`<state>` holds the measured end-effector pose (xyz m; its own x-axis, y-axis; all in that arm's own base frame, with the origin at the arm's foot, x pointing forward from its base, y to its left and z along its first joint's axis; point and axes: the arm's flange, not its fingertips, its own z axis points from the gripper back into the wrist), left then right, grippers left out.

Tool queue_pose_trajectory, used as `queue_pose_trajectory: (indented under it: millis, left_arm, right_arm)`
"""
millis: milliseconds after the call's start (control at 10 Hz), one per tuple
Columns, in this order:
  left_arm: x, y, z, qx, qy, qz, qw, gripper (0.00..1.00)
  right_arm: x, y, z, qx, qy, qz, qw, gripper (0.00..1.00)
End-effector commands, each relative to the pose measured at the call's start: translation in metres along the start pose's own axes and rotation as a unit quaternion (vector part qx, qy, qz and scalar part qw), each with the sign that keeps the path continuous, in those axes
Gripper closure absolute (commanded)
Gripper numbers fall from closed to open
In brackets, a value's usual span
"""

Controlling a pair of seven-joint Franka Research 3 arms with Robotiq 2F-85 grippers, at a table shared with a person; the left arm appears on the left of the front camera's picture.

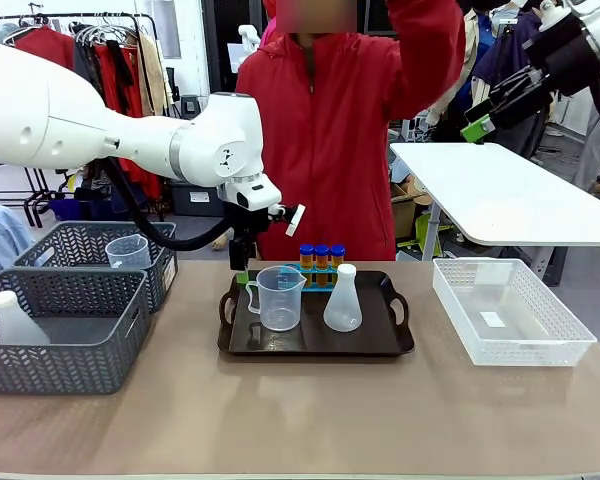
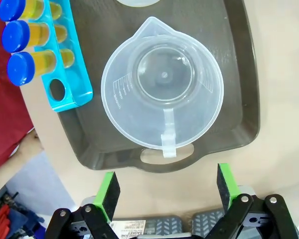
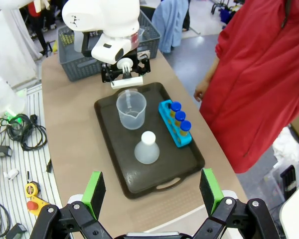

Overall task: Prepare the laboratory tools.
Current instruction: Pick up one Large Measuring Cup and place it on the Handle tray.

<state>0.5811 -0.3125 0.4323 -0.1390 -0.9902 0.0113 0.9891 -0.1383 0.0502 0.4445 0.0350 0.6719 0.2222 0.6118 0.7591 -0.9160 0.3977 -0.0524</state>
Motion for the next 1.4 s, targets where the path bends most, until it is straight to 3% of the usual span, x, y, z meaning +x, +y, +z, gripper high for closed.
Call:
queue_pose_trajectory:
  millis: [0, 900, 1300]
  left_arm:
    - [-0.009, -0.007, 0.006, 0.009, -0.001, 0.011, 1.0, 0.0]
    - [0.002, 0.0, -0.002, -0.001, 0.0, 0.0, 1.0, 0.0]
    - [-0.021, -0.011, 0.043, -0.008, -0.017, 0.065, 0.998, 0.0]
  right_arm:
    - [0.001, 0.001, 0.0, 0.003, -0.007, 0.0, 1.0, 0.0]
    - [0.001, 0.001, 0.0, 0.003, -0.007, 0.0, 1.0, 0.0]
    - [0.001, 0.001, 0.0, 0.003, -0.007, 0.0, 1.0, 0.0]
